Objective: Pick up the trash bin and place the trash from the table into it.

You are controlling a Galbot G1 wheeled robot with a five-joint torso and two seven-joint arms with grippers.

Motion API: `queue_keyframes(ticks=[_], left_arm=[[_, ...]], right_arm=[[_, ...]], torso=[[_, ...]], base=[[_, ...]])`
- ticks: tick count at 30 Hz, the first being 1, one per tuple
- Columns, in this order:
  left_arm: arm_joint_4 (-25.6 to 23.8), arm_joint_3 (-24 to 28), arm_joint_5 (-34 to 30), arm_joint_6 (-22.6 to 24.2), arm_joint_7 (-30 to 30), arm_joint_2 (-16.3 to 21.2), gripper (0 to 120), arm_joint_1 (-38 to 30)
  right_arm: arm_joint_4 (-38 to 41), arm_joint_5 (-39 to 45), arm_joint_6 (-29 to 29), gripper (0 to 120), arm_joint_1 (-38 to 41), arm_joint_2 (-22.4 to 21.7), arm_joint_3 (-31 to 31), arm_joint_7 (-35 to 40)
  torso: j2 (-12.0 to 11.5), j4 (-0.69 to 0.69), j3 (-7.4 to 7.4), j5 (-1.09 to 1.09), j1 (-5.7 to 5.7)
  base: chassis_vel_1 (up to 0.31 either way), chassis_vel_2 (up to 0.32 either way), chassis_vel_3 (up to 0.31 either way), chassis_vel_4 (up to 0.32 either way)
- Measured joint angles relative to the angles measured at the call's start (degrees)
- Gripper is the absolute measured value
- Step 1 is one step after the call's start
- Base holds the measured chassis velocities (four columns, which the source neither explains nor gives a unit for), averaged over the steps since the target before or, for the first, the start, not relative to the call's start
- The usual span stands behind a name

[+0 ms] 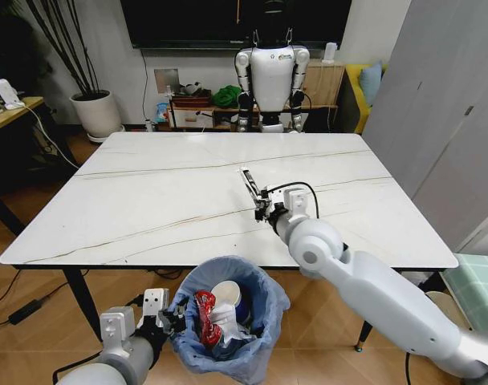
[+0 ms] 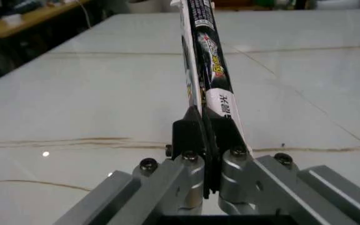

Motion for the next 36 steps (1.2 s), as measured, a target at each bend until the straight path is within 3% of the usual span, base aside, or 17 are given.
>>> queue_keyframes(ticks=[7, 10, 24, 36], left_arm=[[0.0, 0.09, 0.29, 0.0, 0.19, -0.03, 0, 0.36], [0.0, -0.62, 0.3, 0.0, 0.32, 0.05, 0, 0.56], [0.0, -0.78, 0.27, 0.0, 0.44, -0.27, 0, -0.11], [0.01, -1.37, -0.07, 0.0, 0.25, -0.36, 0, -0.11]], right_arm=[[6.81, -2.75, 2.99, 0, -5.51, -4.49, 3.84, -10.59], [10.03, -5.92, 3.67, 0, -12.75, -6.44, 6.8, -14.72], [23.13, 1.19, 1.81, 0, -28.09, -9.67, 15.42, -5.99], [23.19, 2.33, 1.05, 0, -38.18, -11.41, 17.27, -4.86]], torso=[[0.0, 0.01, 0.0, -0.01, 0.0], [0.0, -0.01, 0.0, 0.01, 0.0], [0.0, 0.0, -0.01, -0.01, 0.0], [-0.01, -0.01, 0.0, 0.0, 0.0]], base=[[0.0, 0.0, 0.0, 0.0], [0.0, 0.0, 0.0, 0.0], [0.0, 0.0, 0.0, 0.0], [0.0, 0.0, 0.0, 0.0]])
